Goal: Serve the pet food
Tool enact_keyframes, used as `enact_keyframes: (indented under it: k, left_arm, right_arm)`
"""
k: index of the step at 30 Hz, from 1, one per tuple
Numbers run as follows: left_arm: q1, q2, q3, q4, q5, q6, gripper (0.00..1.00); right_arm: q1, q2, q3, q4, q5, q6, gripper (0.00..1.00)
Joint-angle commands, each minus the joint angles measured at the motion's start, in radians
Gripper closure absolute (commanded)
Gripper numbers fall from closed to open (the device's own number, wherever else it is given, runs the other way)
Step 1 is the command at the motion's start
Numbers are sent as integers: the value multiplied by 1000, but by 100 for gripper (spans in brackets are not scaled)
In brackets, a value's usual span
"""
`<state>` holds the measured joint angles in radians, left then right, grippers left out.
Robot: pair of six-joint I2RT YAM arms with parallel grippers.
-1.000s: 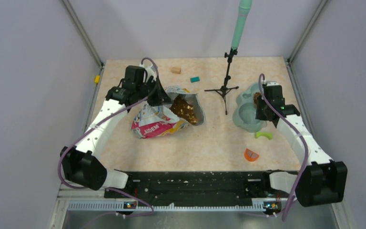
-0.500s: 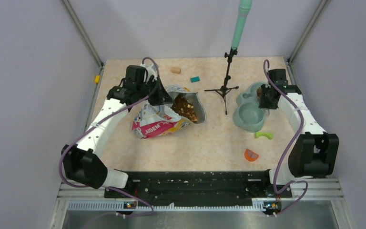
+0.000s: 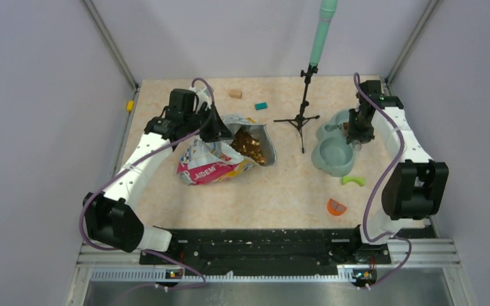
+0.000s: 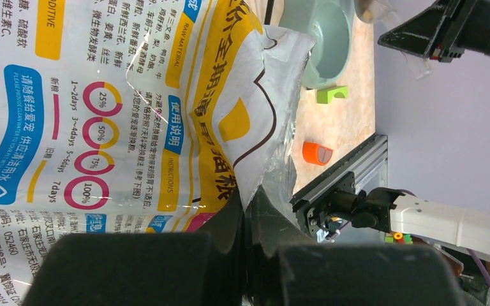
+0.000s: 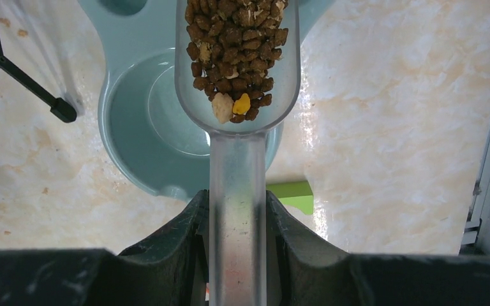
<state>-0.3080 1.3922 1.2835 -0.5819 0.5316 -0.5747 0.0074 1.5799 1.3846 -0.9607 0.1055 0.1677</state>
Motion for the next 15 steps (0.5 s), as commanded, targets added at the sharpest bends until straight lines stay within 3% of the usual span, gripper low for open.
enact_keyframes:
  k: [1, 15]
  left_arm:
    - [14, -24, -10, 120, -18, 1, 100]
    - [14, -68, -61, 125, -49, -7, 100]
  right_arm:
    - [-41, 98, 125, -134, -40, 67, 100]
    - [-163, 162, 219, -189, -277, 206, 100]
